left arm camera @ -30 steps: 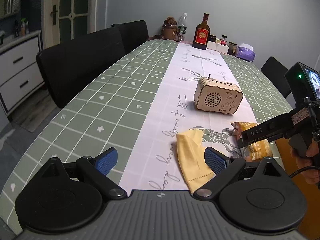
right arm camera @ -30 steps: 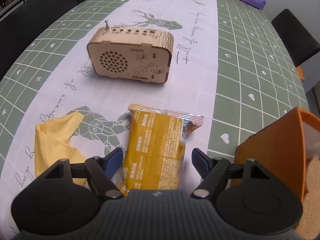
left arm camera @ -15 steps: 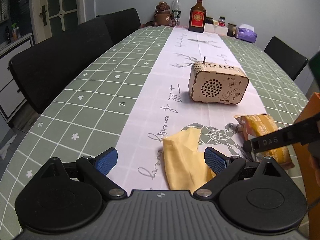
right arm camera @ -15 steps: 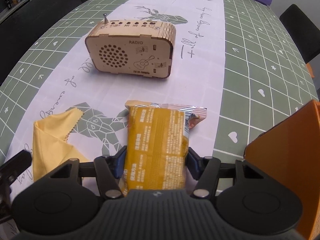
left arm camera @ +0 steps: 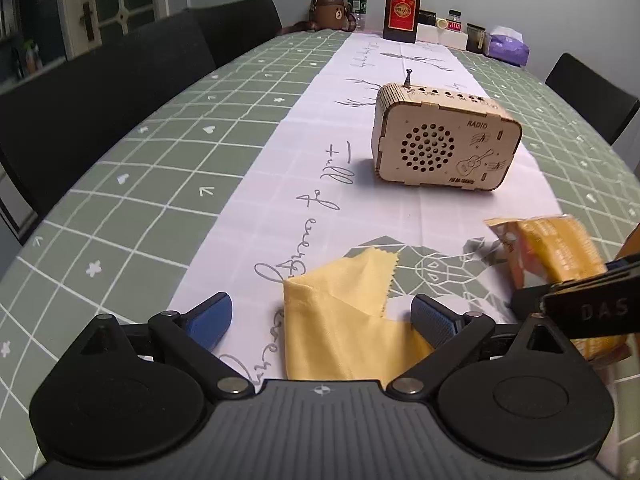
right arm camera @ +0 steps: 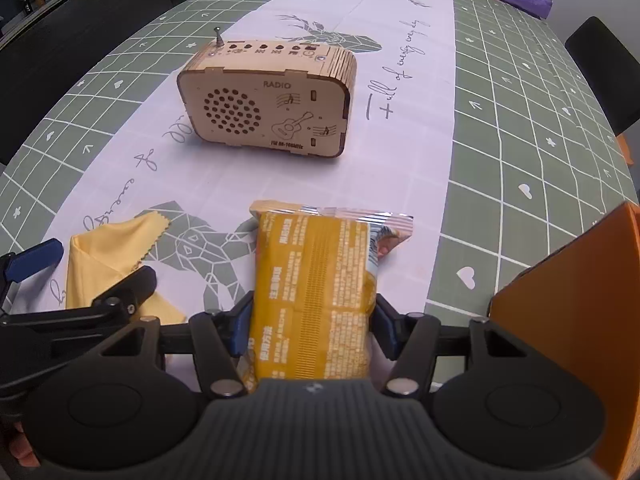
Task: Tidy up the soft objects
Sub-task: 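Grasp the yellow cloth with the left tool while the right tool holds the packet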
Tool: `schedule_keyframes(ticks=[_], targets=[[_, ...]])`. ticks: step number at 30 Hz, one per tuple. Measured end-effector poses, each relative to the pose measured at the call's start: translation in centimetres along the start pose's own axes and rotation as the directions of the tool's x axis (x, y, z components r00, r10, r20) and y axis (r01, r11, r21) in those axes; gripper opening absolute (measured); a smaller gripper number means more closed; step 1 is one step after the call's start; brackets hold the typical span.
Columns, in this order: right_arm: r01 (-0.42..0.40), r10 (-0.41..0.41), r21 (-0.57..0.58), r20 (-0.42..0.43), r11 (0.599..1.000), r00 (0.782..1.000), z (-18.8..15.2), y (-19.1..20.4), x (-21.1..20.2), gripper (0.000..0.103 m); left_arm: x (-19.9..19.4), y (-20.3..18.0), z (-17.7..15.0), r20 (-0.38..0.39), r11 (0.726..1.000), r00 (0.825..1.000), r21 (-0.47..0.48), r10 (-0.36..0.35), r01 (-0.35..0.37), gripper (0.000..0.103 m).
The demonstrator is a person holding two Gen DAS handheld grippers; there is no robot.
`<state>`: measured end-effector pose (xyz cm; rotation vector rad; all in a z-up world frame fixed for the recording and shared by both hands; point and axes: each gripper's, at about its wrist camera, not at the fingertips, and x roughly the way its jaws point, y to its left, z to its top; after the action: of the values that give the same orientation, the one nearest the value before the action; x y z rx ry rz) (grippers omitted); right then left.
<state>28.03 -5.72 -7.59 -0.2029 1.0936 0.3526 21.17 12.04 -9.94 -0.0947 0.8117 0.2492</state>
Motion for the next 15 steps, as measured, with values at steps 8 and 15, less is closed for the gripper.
schedule_keyframes(ticks=[8,15], targets=[[0.002,-0.002,-0.002,0.009,1.0,1.0,-0.1,0.1,0.0,0.059,-0.5,0.2,-0.9,0.12,1.0,0.993,0.005,-0.011,0.011,0.075],[0.003,-0.003,-0.002,0.016,1.0,1.0,-0.2,0.1,-0.1,0.059,-0.7,-0.1,-1.1,0.164,0.998,0.986,0.037,0.038,-0.045,0.004]])
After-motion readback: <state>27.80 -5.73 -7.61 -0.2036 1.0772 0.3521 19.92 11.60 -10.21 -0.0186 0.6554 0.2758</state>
